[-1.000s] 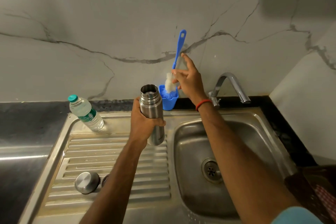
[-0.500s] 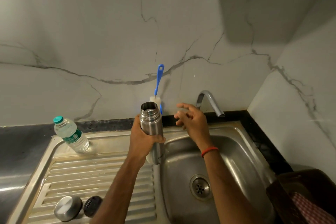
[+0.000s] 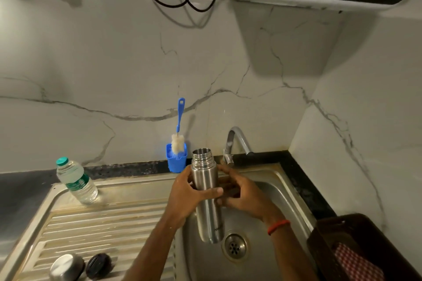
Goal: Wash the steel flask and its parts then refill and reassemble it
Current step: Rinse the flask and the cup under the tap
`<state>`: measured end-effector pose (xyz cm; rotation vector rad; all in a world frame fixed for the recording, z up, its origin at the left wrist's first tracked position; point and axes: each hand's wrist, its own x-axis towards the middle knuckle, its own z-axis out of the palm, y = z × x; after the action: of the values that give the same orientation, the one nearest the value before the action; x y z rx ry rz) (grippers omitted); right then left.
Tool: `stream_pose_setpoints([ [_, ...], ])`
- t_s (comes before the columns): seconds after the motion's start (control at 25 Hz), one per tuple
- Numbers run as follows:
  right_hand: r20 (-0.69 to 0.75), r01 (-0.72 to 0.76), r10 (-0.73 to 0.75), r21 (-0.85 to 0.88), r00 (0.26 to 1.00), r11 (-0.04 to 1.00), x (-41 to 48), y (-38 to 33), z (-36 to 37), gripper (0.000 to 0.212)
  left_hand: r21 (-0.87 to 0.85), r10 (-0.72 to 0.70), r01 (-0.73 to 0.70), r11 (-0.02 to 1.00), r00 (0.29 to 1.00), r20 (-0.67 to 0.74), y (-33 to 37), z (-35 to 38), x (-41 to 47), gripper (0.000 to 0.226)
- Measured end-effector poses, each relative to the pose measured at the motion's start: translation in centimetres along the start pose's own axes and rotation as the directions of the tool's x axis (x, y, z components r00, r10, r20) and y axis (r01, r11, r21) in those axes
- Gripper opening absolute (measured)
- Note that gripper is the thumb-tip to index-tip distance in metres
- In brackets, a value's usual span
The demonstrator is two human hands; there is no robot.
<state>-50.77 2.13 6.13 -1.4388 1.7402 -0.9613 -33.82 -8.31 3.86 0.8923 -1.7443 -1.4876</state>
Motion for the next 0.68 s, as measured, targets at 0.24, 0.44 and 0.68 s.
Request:
stream_pose_setpoints([
  [0.24,-0.033,0.055,-0.051,0.138,0.998,0.989,-0.4,1.0,1.1,0.112,0.057,-0.065,0.061,0.997,0.995,0.077,0.5,2.3,-1.0,0.082],
  [0.44,-0.125,-0.005,0.033,0.223,0.992,0.975,-1.2,3.6,1.8,0.090,0.066,-0.199,0.195,0.979,0.978,0.062,0.4,4.2,-1.6,0.051],
  [0.68,-0.182,-0.075,0.118,0.226,0.976,0.971,-2.0,8.4,1.7,0.080,0.155,-0.306,0.291,0.944,0.949,0.079,-0.8,7.4,-0.6,0.053],
])
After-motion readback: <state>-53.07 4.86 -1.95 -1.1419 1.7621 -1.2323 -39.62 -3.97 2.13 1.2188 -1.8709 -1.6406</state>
